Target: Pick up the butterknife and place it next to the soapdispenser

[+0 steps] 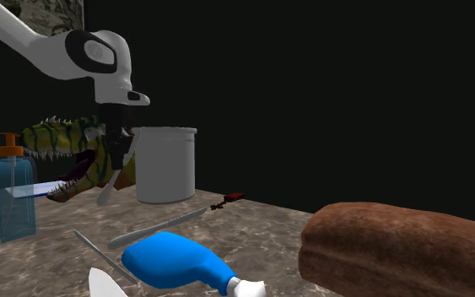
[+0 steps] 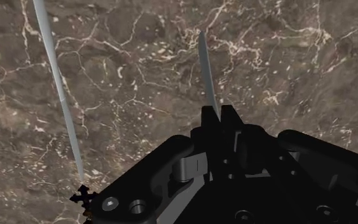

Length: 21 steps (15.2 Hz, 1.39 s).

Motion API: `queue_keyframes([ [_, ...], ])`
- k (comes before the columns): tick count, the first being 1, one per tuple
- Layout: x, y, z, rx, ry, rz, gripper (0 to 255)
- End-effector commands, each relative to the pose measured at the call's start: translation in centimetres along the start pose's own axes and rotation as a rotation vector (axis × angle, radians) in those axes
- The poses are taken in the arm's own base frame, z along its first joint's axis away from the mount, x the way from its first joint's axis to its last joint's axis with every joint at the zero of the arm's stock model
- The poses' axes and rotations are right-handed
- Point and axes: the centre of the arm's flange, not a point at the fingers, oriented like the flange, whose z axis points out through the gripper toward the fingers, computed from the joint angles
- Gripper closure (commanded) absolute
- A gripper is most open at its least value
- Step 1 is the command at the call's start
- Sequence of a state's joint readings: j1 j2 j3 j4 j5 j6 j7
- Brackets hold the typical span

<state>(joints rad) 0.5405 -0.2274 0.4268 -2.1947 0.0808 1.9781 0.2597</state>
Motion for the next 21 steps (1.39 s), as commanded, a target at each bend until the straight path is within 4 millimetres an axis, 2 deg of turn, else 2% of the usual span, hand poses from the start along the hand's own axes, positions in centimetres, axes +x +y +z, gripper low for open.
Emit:
queue_keyframes([
  [1,0.0,0.0,1.2,0.0,0.0,0.0,255],
  [21,0.0,-0.2,12.0,0.0,0.0,0.0,255],
])
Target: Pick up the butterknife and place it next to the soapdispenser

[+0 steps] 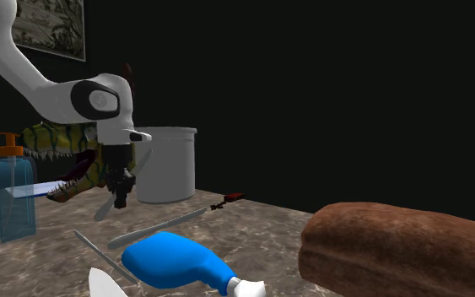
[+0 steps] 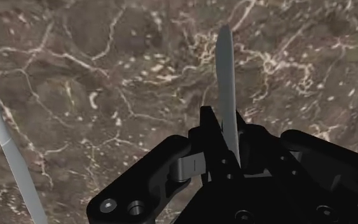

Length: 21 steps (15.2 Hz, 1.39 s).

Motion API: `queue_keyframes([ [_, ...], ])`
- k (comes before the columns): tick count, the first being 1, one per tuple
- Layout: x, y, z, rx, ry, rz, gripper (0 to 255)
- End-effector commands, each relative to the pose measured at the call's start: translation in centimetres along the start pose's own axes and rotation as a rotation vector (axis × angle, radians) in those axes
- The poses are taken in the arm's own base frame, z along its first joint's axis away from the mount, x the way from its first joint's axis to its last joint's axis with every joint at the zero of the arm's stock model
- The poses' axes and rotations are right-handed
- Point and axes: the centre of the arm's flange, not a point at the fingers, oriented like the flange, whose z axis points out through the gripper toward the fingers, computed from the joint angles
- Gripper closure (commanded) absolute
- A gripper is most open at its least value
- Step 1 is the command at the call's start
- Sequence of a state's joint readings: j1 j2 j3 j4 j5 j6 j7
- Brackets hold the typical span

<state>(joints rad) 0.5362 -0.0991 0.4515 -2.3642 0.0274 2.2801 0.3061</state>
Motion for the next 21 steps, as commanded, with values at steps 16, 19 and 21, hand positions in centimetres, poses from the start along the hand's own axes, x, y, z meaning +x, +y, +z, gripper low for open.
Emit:
queue_keyframes([
  [16,-0.1,-0.2,-1.4,-0.001,-0.014,-0.003,0],
  [19,-0.1,-0.2,-3.8,-0.001,-0.014,-0.003,0],
  [21,-0.1,-0.2,-3.8,-0.001,-0.014,-0.003,0],
])
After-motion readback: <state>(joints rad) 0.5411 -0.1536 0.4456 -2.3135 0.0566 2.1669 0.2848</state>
